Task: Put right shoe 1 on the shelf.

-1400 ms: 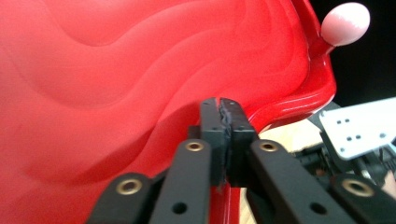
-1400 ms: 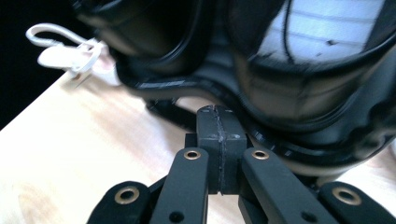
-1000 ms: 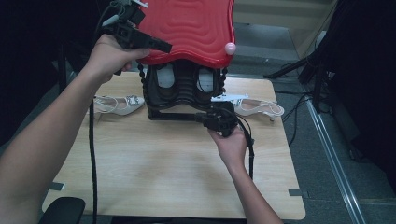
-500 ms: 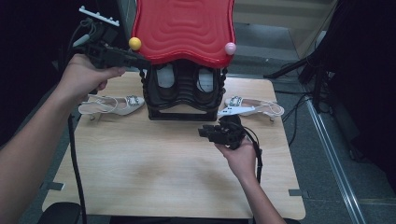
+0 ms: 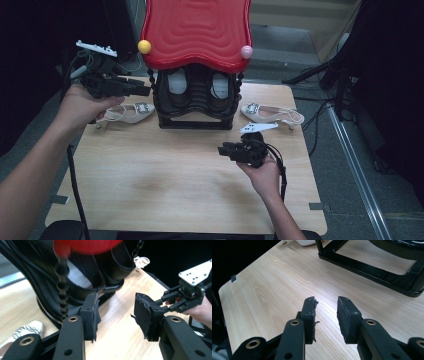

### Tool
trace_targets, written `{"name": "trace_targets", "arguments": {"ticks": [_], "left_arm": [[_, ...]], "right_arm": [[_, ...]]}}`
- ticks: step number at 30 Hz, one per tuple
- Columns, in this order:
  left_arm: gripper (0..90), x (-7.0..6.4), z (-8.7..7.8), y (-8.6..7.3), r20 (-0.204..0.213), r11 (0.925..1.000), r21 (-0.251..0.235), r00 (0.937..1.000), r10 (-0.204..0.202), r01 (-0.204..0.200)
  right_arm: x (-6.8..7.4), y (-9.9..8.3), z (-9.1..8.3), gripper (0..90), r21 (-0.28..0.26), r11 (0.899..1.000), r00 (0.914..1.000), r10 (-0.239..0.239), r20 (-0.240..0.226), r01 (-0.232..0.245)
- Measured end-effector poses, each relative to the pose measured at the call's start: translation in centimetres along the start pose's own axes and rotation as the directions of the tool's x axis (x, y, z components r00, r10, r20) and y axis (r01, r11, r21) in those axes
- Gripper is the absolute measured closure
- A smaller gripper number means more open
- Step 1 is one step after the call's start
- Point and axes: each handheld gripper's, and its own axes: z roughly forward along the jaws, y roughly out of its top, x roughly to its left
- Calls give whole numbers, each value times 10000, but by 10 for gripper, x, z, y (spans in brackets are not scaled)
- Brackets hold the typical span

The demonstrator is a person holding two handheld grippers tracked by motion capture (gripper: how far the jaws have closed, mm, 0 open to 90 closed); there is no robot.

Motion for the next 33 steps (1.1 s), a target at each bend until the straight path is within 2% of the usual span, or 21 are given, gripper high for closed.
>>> {"name": "trace_targets", "arguments": {"ticks": [2,7,9,15,22,30,33], "left_arm": [[613,2,5,-8,165,10000,48,9999,36,-37],[725,8,19,-28,282,9993,354,9995,114,-124],[770,10,25,-35,191,9989,463,9998,112,-121],[871,20,48,-62,370,9959,889,9991,-218,184],[898,30,70,-86,491,9932,1113,9980,-393,337],[900,45,87,-113,191,9898,1273,9976,-669,639],[900,52,90,-121,124,9899,1148,9963,-849,829]], "right_arm": [[-1,-2,-1,687,-105,9999,10000,-60,68,60],[-8,-8,-2,689,-310,9989,9993,346,124,-342],[-11,-10,-1,699,-189,9985,9984,519,203,-516],[-13,-14,-3,717,-339,9979,9980,559,299,-549],[-14,-18,-5,716,-308,9980,9976,557,412,-544],[-16,-22,-4,712,-249,9978,9968,625,494,-613],[-17,-23,-4,712,-249,9978,9966,630,527,-618]]}}
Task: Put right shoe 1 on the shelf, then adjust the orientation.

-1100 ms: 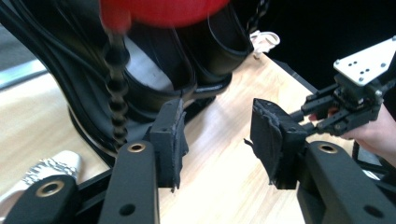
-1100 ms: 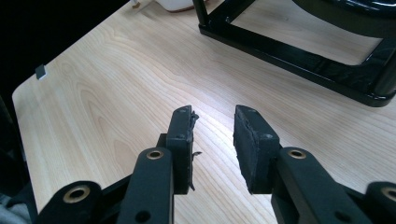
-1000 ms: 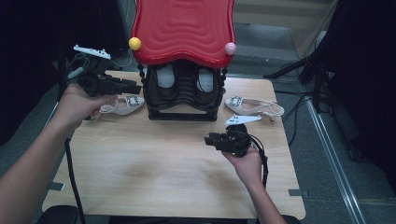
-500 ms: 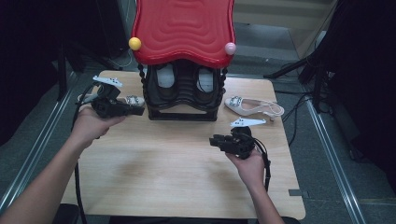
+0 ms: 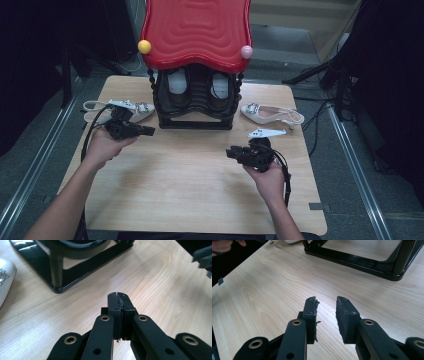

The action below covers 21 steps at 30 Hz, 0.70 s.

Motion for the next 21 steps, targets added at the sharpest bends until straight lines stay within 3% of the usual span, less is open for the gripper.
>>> {"name": "trace_targets", "arguments": {"ticks": [12,16,21], "left_arm": [[900,41,14,-10,-803,9981,152,9951,-577,591],[900,58,15,-13,-992,9957,-20,9907,-928,931],[900,74,18,-19,-1523,9927,-38,9811,-1196,1204]], "right_arm": [[1,-2,2,711,197,9998,10000,-52,85,51],[1,-3,3,710,211,9998,10000,-19,86,17],[2,-3,5,710,270,9996,9999,-96,83,94]]}}
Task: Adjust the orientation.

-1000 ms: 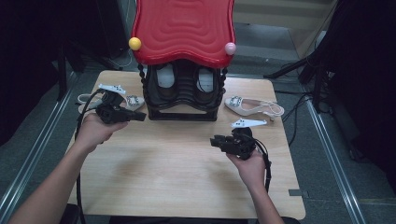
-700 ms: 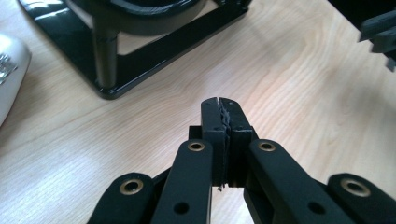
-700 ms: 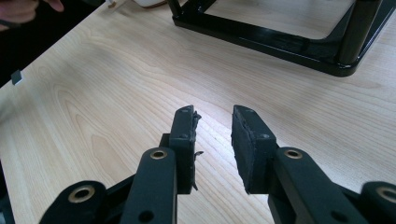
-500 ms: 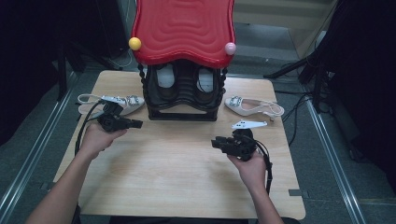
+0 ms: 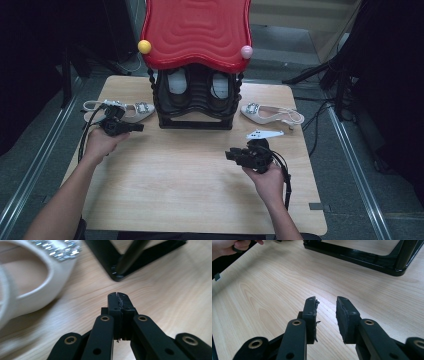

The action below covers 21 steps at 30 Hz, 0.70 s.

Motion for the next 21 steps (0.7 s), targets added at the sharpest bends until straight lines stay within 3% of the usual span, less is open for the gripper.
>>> {"name": "trace_targets", "arguments": {"ticks": [6,15,21], "left_arm": [[900,9,6,0,-450,9997,29,9986,-261,262],[900,20,14,16,-1080,9982,-25,9924,-591,591],[900,21,20,22,-1044,9962,-394,9912,-812,775]], "right_arm": [[2,0,2,710,85,10000,10000,-51,6,51],[3,0,2,710,163,9998,10000,-71,34,71],[3,-1,1,710,129,9999,9999,-100,45,99]]}}
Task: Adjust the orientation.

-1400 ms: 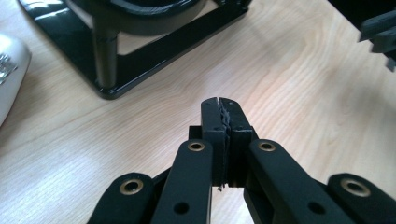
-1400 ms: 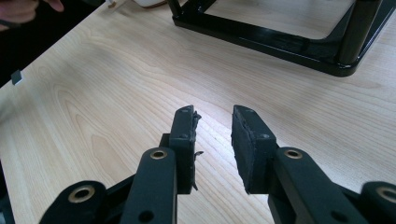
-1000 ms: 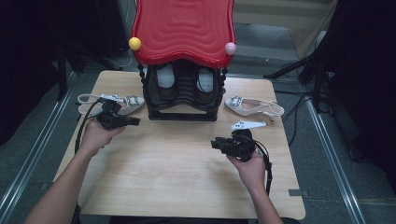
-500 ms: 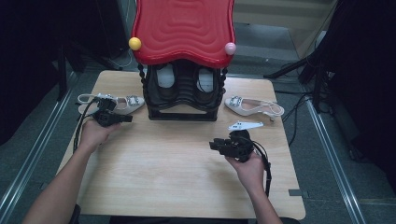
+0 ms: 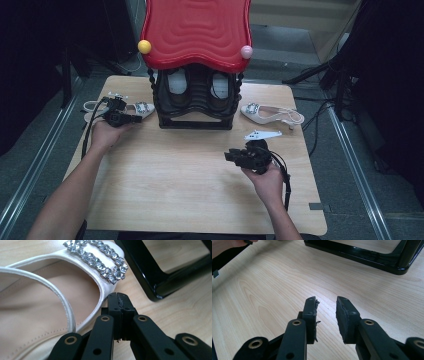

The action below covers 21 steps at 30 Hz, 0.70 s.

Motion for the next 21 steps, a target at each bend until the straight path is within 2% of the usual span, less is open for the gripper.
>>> {"name": "trace_targets", "arguments": {"ticks": [2,4,6,10,13,16,18,21], "left_arm": [[900,-1,3,4,-99,10000,97,10000,6,-5],[900,-5,6,10,-344,9992,329,9991,238,-227],[900,-6,9,15,-331,9985,461,9989,317,-302],[900,-3,12,21,-156,9997,250,9999,35,-32],[900,-4,9,22,253,9998,4,9995,-193,193],[900,-10,4,20,295,9999,100,9995,95,-98],[900,-12,-3,16,568,10000,-3,9984,28,-28],[900,-13,-12,8,615,9998,74,9979,184,-189]], "right_arm": [[-1,-2,0,711,-101,9999,10000,29,8,-29],[-1,-3,1,712,14,10000,10000,63,35,-63],[-1,-3,1,713,-33,10000,10000,77,29,-77],[-2,-3,0,713,-90,9999,10000,75,39,-74],[-2,-4,-1,713,-72,9999,9999,150,61,-150],[-2,-5,-1,713,-83,9999,9999,136,89,-136],[-1,-5,-2,714,-80,9999,9999,132,67,-131],[0,-5,-2,714,-75,9999,9999,94,70,-94]]}}
